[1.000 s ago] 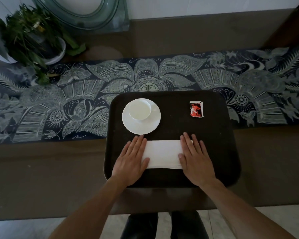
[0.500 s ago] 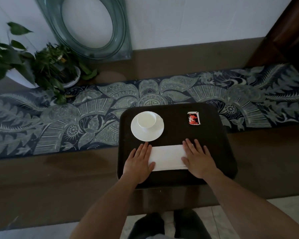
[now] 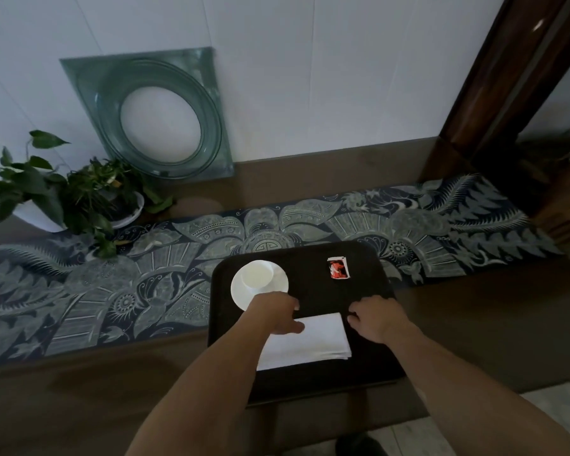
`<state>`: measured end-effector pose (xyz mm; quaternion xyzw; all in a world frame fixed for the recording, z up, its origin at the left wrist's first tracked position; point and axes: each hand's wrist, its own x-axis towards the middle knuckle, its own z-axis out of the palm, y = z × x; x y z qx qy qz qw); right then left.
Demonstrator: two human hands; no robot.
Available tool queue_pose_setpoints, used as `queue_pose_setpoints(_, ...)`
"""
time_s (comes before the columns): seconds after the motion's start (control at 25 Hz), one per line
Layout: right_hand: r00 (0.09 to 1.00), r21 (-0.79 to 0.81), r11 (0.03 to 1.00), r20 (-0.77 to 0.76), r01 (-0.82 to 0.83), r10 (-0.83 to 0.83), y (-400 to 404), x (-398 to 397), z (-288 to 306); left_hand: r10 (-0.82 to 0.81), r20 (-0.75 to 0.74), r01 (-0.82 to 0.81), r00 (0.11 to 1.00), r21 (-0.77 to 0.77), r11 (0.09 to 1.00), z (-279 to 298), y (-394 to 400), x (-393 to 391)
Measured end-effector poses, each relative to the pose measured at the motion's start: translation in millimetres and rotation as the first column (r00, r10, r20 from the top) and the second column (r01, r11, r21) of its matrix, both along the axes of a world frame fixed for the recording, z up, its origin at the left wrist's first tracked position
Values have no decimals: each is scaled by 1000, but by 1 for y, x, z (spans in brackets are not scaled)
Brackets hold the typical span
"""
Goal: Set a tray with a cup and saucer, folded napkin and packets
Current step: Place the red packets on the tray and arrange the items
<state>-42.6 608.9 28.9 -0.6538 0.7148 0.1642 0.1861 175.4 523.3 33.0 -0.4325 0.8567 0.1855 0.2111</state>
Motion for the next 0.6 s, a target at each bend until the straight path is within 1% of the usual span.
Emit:
queue_pose_setpoints(0.16, 1000, 21, 1000, -10, -17, 17, -9, -33, 3, 0, 4, 0, 1000, 48, 999, 7, -10, -51)
queue_pose_setpoints(0.36, 998, -27, 998, 24, -60, 61, -27, -70, -5, 7, 45, -9, 999, 30, 1000, 1, -23, -96)
queue_pose_setpoints(0.48, 994, -50, 994, 47, -97, 99, -39, -92, -12, 41, 86, -44, 995, 40, 998, -9, -28, -117)
queue_pose_setpoints(0.6, 990, -37, 992, 64, -122, 124, -49, -110, -17, 82, 103, -88, 991, 55, 995, -18, -32, -129)
